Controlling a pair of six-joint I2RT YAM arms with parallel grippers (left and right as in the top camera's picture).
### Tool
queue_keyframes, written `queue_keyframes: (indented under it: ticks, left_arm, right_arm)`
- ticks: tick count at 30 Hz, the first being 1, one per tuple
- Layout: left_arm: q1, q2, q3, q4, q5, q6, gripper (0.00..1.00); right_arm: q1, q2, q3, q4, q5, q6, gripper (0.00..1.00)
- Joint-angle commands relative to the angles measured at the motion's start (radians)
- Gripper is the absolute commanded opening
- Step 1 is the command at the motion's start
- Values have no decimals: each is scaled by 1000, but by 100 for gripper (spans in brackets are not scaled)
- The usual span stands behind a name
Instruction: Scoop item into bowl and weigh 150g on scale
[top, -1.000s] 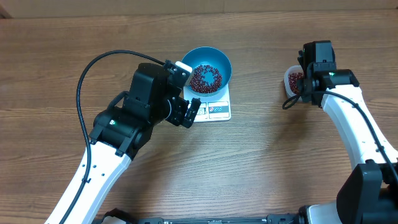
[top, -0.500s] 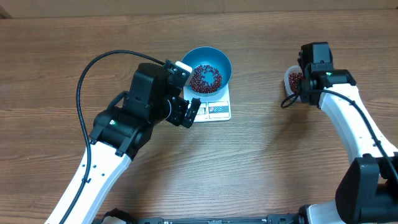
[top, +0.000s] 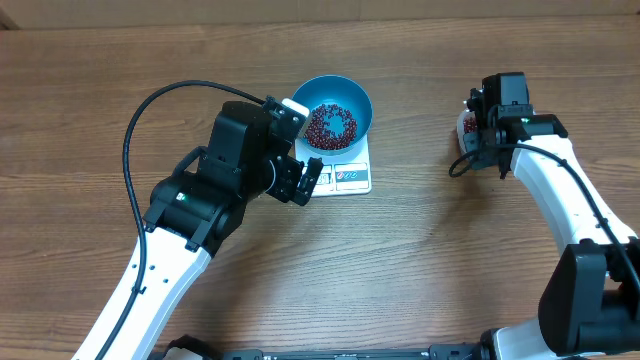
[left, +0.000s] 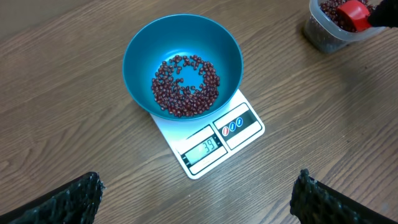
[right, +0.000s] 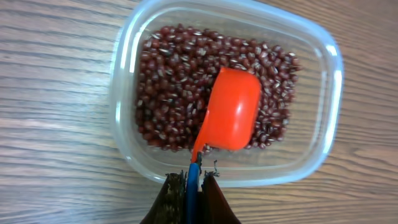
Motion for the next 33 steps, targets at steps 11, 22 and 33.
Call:
queue_keyframes:
  ticks: [11, 22, 33]
  left_arm:
    - [4, 5, -6, 0, 7, 16, 100]
    - [4, 5, -6, 1, 7, 16, 100]
    - [4, 5, -6, 0, 7, 16, 100]
  right_arm:
    - [-215, 13, -17, 6, -481, 31, 4]
    - [-382, 13, -17, -4, -780, 31, 4]
    - [-399, 13, -17, -8, -845, 102, 4]
